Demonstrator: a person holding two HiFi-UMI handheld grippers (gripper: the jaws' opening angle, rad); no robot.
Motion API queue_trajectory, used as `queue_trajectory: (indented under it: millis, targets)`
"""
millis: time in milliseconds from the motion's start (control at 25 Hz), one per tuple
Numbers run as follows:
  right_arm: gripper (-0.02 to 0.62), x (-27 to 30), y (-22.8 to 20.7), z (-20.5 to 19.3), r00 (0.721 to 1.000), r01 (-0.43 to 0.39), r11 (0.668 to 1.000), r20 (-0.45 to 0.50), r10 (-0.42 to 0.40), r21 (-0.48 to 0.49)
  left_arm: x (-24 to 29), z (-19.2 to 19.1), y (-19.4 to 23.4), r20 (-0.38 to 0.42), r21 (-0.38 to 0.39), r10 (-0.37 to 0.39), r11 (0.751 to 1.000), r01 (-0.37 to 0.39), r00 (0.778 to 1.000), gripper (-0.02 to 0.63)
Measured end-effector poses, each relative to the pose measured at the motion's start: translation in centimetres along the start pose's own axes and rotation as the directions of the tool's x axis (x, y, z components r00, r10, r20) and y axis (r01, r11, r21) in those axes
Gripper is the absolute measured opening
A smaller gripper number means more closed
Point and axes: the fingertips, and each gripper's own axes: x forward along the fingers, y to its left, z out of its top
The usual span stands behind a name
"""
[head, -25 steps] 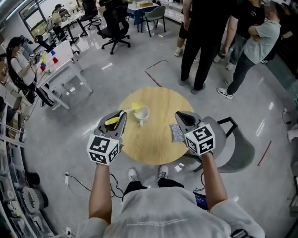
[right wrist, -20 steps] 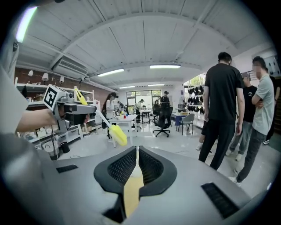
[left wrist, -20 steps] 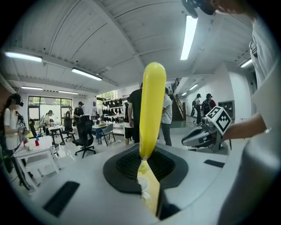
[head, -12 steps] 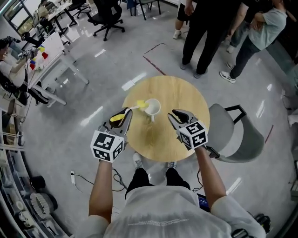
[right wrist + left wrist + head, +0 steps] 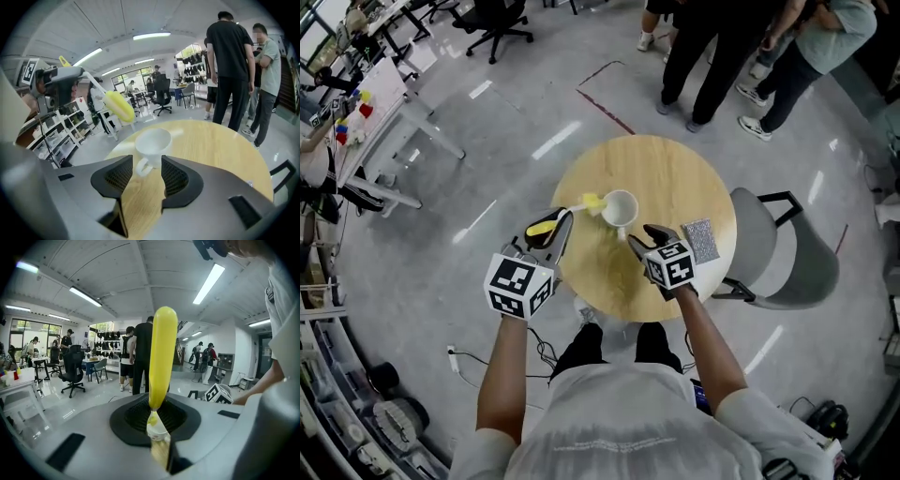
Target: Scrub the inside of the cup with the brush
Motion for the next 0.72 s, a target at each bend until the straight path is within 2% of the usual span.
queue_trajectory:
  millis: [200, 400, 600, 720]
  targets:
    - [0.219, 2.5, 0.4, -2.2, 0.999, 0.002, 0.998, -0.049, 0.001, 0.059, 1.1, -0.3, 0.4, -0.010, 0.004, -0.047, 0.999, 0.047, 0.999, 0.051]
    - [0.214, 5.2, 0.8, -3.3, 0.997, -0.012, 0.996, -0.071, 0.018, 0.083, 1.2, -1.3, 0.5, -0.023, -0.018, -0.056, 0.998, 0.056, 0.998, 0.051]
    - [0.137, 6.8, 1.0, -3.3, 0.996, -0.024, 0.995, -0.087, 0.032, 0.092, 1.1, -1.9, 0.3, -0.035, -0.038, -0.054, 0.998, 0.053, 0.998, 0.051]
    - [0.123, 7.2, 1.5, -3.1, 0.995, -0.040, 0.995, -0.086, 0.048, 0.091, 0.8, -1.9, 0.3, -0.040, -0.042, -0.042, 0.998, 0.041, 0.998, 0.051]
